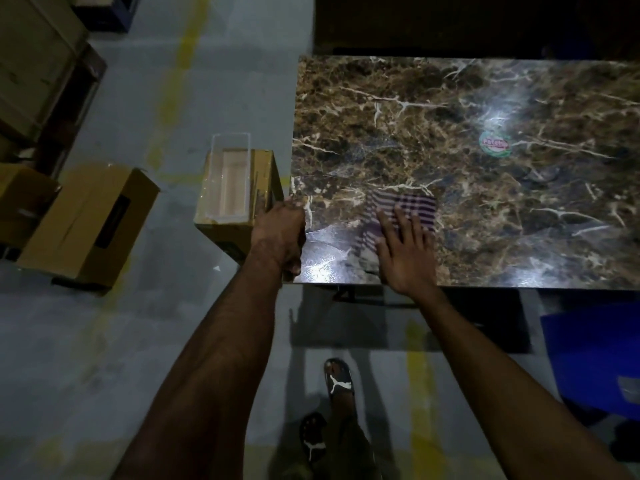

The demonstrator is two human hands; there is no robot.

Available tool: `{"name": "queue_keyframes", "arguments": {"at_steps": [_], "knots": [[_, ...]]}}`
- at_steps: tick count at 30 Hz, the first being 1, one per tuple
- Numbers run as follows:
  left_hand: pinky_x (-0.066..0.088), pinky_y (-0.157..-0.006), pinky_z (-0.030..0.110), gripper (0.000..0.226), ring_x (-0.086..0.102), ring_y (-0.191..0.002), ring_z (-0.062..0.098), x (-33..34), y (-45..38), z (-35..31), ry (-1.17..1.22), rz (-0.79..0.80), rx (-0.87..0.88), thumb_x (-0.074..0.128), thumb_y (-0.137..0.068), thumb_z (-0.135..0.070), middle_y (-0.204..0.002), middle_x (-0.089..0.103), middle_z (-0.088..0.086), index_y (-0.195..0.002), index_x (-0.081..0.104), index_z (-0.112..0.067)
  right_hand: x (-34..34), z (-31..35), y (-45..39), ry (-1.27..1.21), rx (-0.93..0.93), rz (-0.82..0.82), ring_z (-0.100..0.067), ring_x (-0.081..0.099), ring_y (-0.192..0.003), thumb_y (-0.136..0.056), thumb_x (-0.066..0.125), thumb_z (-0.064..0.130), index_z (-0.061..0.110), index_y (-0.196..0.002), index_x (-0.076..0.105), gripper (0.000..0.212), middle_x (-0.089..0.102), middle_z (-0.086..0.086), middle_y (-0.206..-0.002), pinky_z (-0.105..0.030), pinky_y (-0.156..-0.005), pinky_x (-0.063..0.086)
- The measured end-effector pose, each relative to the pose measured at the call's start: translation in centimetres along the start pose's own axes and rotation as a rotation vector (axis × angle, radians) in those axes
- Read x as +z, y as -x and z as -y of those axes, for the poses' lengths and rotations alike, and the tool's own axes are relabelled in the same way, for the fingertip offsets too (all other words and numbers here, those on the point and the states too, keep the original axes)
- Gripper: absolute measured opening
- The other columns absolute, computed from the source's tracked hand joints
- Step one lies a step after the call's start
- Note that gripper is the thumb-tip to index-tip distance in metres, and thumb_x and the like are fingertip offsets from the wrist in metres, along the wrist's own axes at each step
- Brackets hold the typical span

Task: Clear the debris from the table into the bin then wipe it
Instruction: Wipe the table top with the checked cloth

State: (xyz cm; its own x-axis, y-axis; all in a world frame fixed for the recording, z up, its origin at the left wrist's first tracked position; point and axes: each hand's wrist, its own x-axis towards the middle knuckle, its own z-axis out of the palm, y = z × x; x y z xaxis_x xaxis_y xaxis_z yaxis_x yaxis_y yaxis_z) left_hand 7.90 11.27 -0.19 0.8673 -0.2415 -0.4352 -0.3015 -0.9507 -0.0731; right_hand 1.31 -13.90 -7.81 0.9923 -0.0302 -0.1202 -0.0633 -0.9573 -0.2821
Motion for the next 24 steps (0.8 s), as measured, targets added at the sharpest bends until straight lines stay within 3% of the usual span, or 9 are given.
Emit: {"name": "queue_keyframes", "arguments": {"at_steps": [2, 7, 11, 14, 17, 20, 24], "knots": [[0.014, -0.125, 0.061, 0.128, 0.040, -0.146, 0.030, -0.2, 0.1, 0.0, 0.005, 0.014, -0.003, 0.099, -0.052, -0.038, -0.157, 0.044, 0.013, -0.156, 0.030, -0.009, 0.4, 2.4, -1.1, -0.024, -0.003, 0.019, -0.031, 0.002, -0.160, -0.103, 0.012, 0.053, 0.038, -0.165, 0.007, 0.064, 0.002, 0.000, -0.174, -0.055, -0.127, 0.005], [0.015, -0.124, 0.063, 0.129, 0.034, -0.150, 0.031, -0.8, 0.6, -0.2, 0.005, 0.048, 0.001, 0.098, -0.058, -0.038, -0.164, 0.035, 0.013, -0.159, 0.024, -0.011, 1.4, 2.2, 3.4, 0.050, -0.292, 0.061, -0.028, 0.002, -0.161, -0.108, 0.015, 0.052, 0.039, -0.165, 0.010, 0.058, 0.008, 0.001, -0.174, -0.049, -0.126, 0.012], [0.023, -0.120, 0.066, 0.122, 0.043, -0.144, 0.032, -0.8, 0.8, -0.2, -0.010, 0.031, -0.023, 0.098, -0.056, -0.036, -0.159, 0.041, 0.013, -0.155, 0.031, -0.011, -0.1, -2.5, 4.0, 0.033, -0.093, -0.003, -0.032, 0.016, -0.158, -0.106, 0.021, 0.052, 0.039, -0.164, 0.017, 0.059, 0.018, -0.002, -0.172, -0.056, -0.122, 0.024], [0.022, -0.120, 0.067, 0.111, 0.044, -0.144, 0.031, -0.8, 0.6, -0.5, -0.006, 0.014, -0.025, 0.094, -0.066, -0.029, -0.161, 0.039, 0.014, -0.156, 0.031, -0.010, -0.1, -1.0, 0.9, 0.007, 0.052, -0.060, -0.037, 0.019, -0.157, -0.105, 0.020, 0.051, 0.034, -0.164, 0.023, 0.062, 0.021, -0.005, -0.172, -0.059, -0.123, 0.019], [0.016, -0.121, 0.067, 0.118, 0.036, -0.150, 0.033, -0.8, 0.5, -0.3, 0.004, 0.029, -0.033, 0.093, -0.070, -0.029, -0.169, 0.023, 0.015, -0.161, 0.021, -0.011, 0.9, 2.5, -0.5, 0.012, -0.052, -0.041, -0.034, 0.008, -0.159, -0.106, 0.016, 0.051, 0.035, -0.165, 0.014, 0.061, 0.011, -0.004, -0.173, -0.057, -0.126, 0.011], [0.016, -0.121, 0.069, 0.121, 0.033, -0.152, 0.034, -0.6, 0.6, -0.1, 0.011, 0.055, -0.025, 0.091, -0.073, -0.031, -0.172, 0.014, 0.013, -0.163, 0.012, -0.014, 1.7, 2.8, 2.5, 0.049, -0.232, -0.017, -0.030, 0.004, -0.160, -0.109, 0.020, 0.049, 0.036, -0.165, 0.014, 0.058, 0.010, -0.001, -0.174, -0.052, -0.126, 0.015], [0.019, -0.118, 0.070, 0.129, 0.034, -0.151, 0.036, -0.7, 0.4, -0.3, -0.014, 0.064, -0.021, 0.096, -0.065, -0.034, -0.170, 0.018, 0.015, -0.162, 0.014, -0.011, 0.4, -2.1, 5.3, 0.062, -0.135, -0.019, -0.028, 0.008, -0.160, -0.109, 0.020, 0.051, 0.040, -0.164, 0.013, 0.057, 0.012, 0.002, -0.173, -0.052, -0.125, 0.020]]}}
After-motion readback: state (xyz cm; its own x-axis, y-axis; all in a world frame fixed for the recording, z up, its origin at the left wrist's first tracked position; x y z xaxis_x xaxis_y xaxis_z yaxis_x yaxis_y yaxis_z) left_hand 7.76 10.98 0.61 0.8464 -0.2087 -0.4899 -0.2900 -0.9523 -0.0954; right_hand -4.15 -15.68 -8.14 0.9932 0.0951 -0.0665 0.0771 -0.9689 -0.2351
